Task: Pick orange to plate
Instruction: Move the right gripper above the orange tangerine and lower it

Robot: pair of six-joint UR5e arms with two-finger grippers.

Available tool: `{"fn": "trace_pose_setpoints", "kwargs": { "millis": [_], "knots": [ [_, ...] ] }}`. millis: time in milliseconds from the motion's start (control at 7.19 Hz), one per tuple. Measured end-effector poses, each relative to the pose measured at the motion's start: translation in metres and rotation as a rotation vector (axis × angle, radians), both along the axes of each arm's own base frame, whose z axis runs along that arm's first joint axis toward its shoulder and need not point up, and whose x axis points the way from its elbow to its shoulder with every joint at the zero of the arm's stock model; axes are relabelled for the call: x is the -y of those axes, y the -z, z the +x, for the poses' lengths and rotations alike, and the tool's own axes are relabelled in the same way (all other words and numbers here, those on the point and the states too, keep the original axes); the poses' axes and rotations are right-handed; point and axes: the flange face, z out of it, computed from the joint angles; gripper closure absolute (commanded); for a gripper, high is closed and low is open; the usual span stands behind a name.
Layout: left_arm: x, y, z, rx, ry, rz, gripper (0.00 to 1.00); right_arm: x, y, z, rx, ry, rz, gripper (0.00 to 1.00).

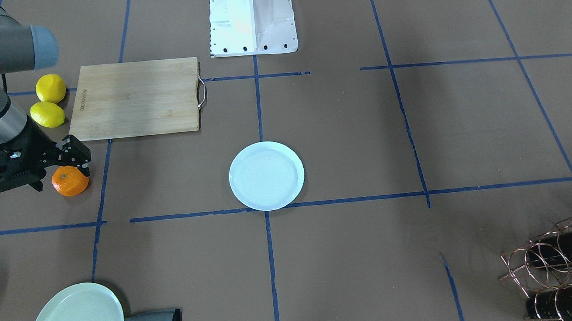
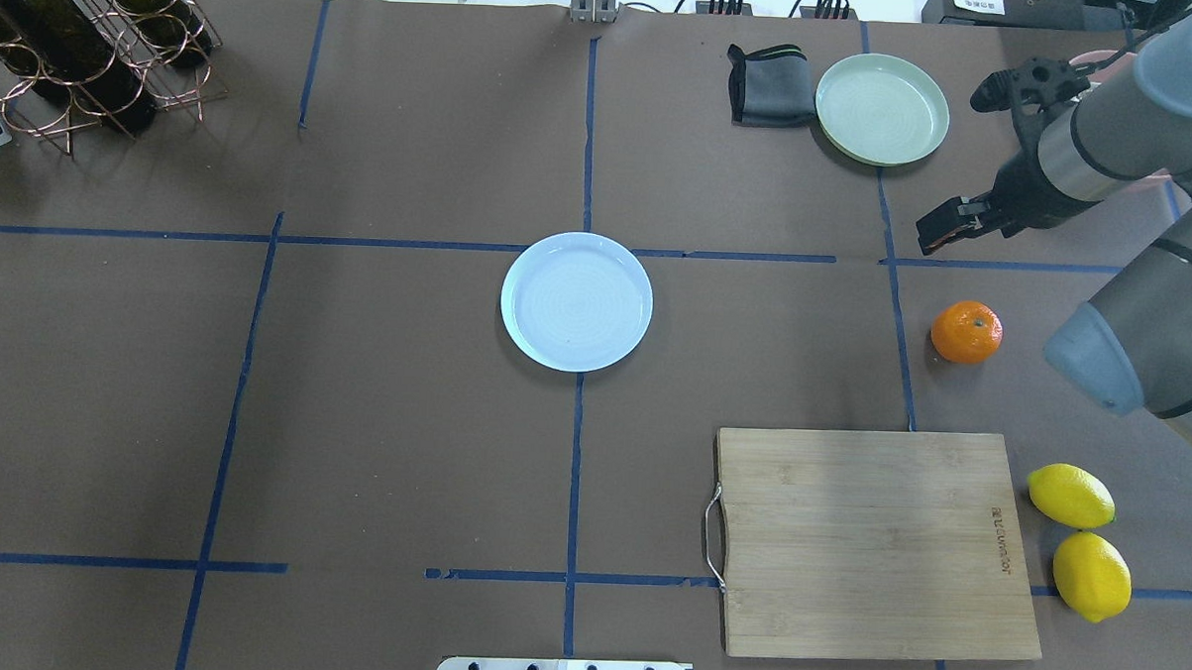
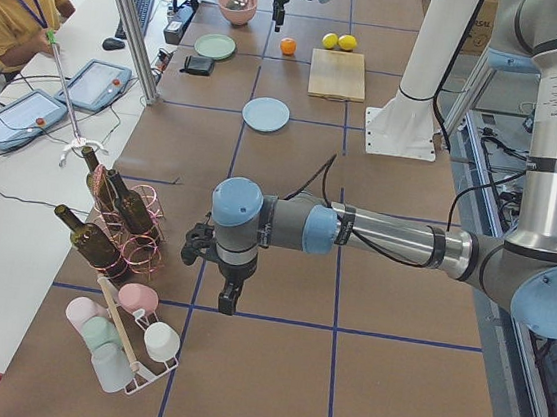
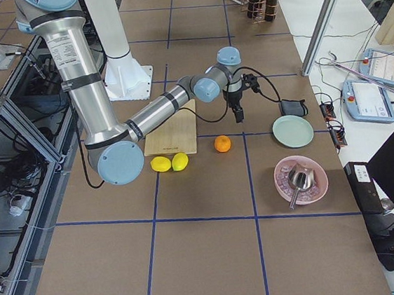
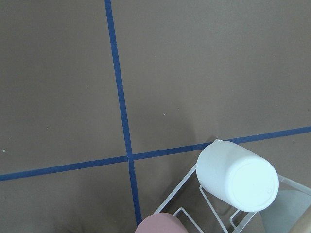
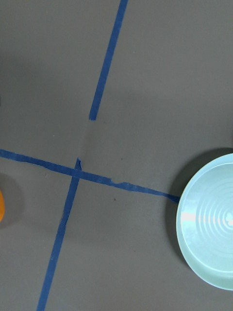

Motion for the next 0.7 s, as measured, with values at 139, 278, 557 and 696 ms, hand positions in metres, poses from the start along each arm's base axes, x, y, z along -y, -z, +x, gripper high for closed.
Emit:
{"fn": "trace_pose_setpoints", "kwargs": {
  "millis": [139, 278, 557, 696],
  "knots": [
    [0.0, 0.0, 0.0, 0.0, 0.0, 0.0, 0.0, 0.002, -0.023, -0.004, 0.005, -0.003, 0.003, 0.0],
    [0.0, 0.0, 0.0, 0.0, 0.0, 0.0, 0.0, -0.001, -0.047, -0.003, 0.006, -0.003, 0.003, 0.0],
    [0.0, 0.0, 0.0, 0.0, 0.0, 0.001, 0.0, -0.017, -0.078, -0.004, 0.009, 0.007, 0.001, 0.0],
    [0.0, 0.001, 0.0, 0.0, 0.0, 0.001, 0.0, -0.024, -0.082, -0.012, 0.009, 0.02, -0.003, 0.0]
  ]
}}
